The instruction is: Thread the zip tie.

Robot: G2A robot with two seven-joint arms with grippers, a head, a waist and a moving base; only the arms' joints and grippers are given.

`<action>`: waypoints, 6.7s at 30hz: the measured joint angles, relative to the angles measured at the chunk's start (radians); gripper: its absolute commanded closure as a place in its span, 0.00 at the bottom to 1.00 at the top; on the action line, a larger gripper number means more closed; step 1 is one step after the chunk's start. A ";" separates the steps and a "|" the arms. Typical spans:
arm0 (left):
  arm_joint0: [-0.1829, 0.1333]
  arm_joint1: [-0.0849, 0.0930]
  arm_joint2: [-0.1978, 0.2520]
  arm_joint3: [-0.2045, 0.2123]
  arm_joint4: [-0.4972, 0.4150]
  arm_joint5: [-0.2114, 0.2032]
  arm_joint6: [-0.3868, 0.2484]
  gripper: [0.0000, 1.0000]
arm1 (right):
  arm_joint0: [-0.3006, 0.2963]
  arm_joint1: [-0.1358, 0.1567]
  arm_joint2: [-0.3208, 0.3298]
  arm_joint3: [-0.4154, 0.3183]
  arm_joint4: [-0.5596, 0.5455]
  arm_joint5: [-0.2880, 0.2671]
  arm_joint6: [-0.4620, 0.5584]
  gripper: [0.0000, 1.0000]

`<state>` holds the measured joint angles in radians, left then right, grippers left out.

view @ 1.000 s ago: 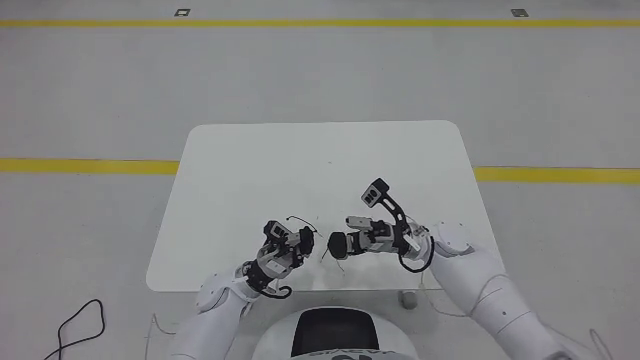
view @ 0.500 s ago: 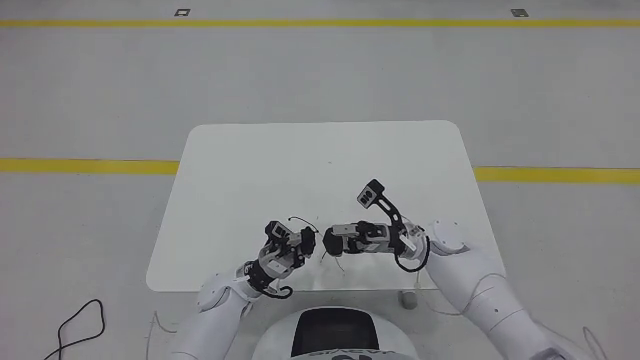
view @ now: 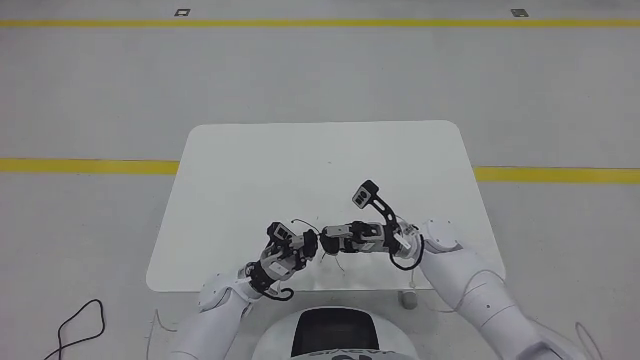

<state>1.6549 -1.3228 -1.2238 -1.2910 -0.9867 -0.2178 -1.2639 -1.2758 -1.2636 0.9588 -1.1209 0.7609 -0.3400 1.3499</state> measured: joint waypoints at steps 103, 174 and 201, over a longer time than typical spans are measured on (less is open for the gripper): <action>-0.016 0.037 0.058 0.004 -0.040 -0.030 0.028 1.00 | -0.031 -0.048 0.090 0.017 -0.088 0.000 0.040 1.00; -0.016 0.037 0.058 0.004 -0.040 -0.030 0.028 1.00 | 0.009 -0.066 0.067 0.127 -0.117 0.000 0.012 1.00; -0.016 0.037 0.058 0.004 -0.040 -0.030 0.028 1.00 | 0.028 -0.071 0.058 0.169 -0.118 0.000 0.010 1.00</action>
<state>1.6392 -1.2862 -1.1656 -1.2868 -1.0271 -0.2478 -1.2358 -1.2478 -1.3344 1.0173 -0.9518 0.6425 -0.3400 1.3602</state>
